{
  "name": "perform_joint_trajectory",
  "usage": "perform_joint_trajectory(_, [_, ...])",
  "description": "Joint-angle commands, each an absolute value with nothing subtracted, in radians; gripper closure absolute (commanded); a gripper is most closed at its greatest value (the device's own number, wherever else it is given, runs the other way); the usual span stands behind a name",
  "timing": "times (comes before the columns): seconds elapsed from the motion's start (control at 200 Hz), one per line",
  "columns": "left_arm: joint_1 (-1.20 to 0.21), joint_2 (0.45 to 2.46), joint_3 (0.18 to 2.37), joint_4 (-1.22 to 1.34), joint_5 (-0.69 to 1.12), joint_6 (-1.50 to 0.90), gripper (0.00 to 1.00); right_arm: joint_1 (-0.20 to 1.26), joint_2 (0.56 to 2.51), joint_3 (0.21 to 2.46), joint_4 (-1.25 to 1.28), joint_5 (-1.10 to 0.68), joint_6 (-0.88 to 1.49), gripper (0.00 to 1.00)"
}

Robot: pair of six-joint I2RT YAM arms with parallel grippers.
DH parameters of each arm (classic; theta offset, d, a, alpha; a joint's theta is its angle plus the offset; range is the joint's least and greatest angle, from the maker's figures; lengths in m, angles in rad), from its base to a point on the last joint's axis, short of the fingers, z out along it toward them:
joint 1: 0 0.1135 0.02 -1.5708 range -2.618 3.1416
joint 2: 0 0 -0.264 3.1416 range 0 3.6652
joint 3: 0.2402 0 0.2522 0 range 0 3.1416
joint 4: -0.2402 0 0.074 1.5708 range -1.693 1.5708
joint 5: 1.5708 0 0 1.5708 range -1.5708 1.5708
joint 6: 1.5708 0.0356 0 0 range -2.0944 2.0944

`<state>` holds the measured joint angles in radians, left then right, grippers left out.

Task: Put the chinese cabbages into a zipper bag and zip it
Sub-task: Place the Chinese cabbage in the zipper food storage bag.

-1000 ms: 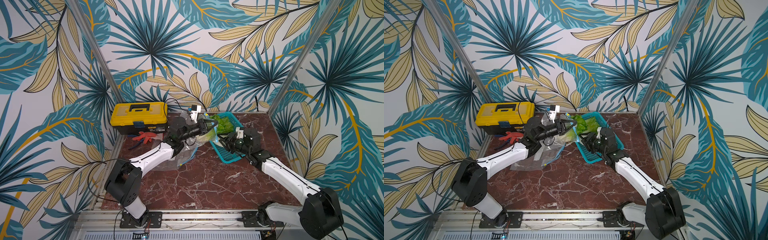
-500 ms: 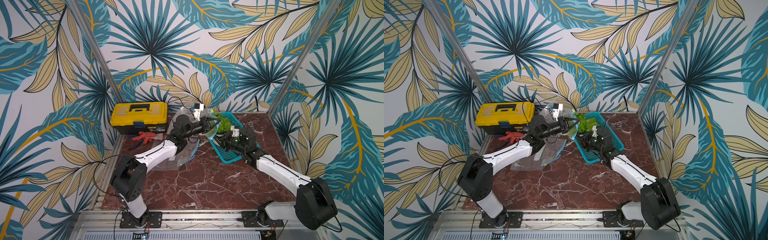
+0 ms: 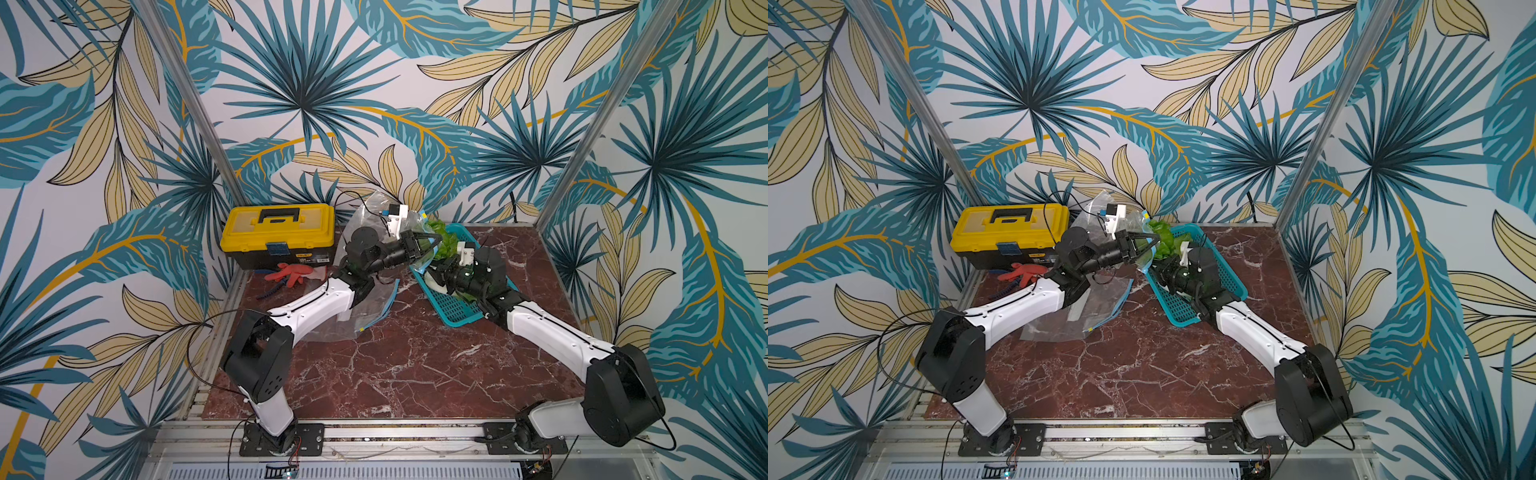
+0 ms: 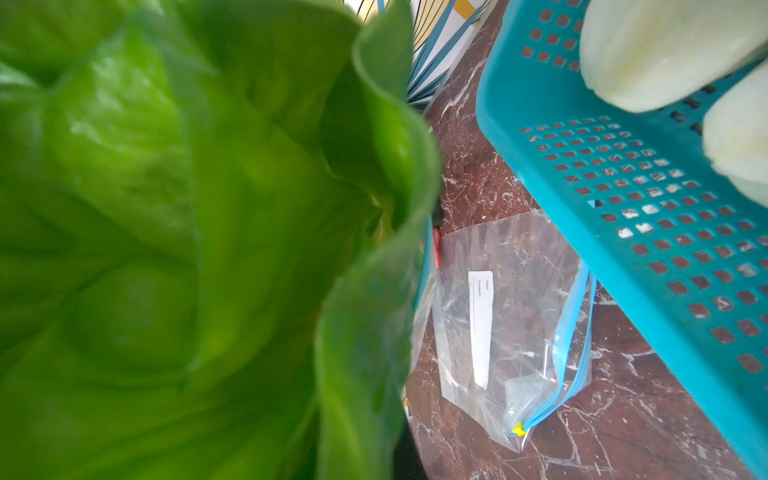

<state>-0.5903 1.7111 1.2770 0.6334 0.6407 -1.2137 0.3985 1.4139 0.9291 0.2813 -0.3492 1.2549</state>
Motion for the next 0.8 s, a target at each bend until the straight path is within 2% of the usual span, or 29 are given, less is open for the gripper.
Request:
perform_joint_trajectory(0.0, [-0.560,1.687,1.298,0.655,0.704,-1.230,0.94,0.404,1.400,0.958,0.187,-0.286,1.085,1.00])
perform_joint_trajectory(0.175, [-0.496,1.636,1.206,0.519,0.783,-1.207,0.94,0.409,1.304,1.084,-0.124,-0.115,0.698,1.00])
perform_joint_trajectory(0.245, [-0.496,1.628,1.208,0.374,0.789,-1.114,0.94,0.431,1.302,1.165,-0.267,-0.047,0.558,1.00])
perform_joint_trajectory(0.416, [-0.488,1.583,1.246,0.029,0.727,-0.828,0.94,0.582,1.305,1.237,-0.375,0.164,0.232,1.00])
perform_joint_trajectory(0.501, [-0.475,1.560,1.240,-0.012,0.668,-0.775,0.95,0.600,1.340,1.246,-0.410,0.192,0.191,1.00])
perform_joint_trajectory(0.591, [-0.469,1.522,1.280,-0.044,0.643,-0.762,0.96,0.663,1.272,1.249,-0.364,0.258,0.153,1.00])
perform_joint_trajectory(0.796, [-0.449,1.521,1.334,-0.227,0.564,-0.661,0.97,0.668,1.309,1.307,-0.341,0.174,0.168,1.00])
